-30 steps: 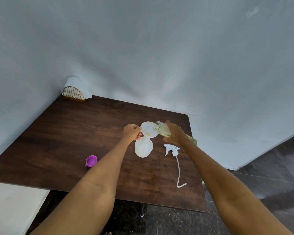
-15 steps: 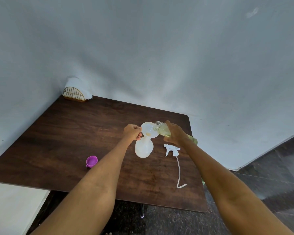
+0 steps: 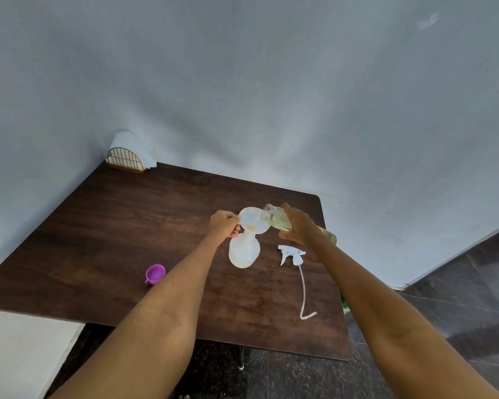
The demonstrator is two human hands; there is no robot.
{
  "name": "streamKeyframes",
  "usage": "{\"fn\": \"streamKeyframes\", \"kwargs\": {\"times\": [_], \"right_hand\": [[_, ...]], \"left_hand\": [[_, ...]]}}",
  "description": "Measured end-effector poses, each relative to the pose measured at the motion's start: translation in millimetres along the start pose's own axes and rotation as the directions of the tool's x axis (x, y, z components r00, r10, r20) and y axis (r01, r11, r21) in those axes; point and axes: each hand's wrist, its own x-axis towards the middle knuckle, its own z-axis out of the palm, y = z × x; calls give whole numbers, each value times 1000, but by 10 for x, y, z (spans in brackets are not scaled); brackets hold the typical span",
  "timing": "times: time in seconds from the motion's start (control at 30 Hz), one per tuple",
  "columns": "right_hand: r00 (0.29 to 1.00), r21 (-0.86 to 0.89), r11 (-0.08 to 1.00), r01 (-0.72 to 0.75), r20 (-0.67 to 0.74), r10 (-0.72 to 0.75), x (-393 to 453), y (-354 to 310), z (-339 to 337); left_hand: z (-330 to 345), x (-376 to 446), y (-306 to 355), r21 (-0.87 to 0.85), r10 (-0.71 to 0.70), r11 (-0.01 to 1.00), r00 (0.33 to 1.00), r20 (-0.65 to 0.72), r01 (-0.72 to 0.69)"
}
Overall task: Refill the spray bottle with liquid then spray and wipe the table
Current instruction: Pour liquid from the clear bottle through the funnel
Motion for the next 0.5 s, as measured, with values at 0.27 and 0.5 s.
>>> {"fn": "streamKeyframes", "kwargs": {"times": [0.27,0.5], "right_hand": [[1000,-3,1000,-3,11,3,-6,-3,11],[1000,1,1000,-4,13,4,-13,16,26]], "left_hand": [[-8,-9,-5,-5,5,1000,1000,4,-5],[-4,2,-14,1,-3,1000,1000,-1,3]]}}
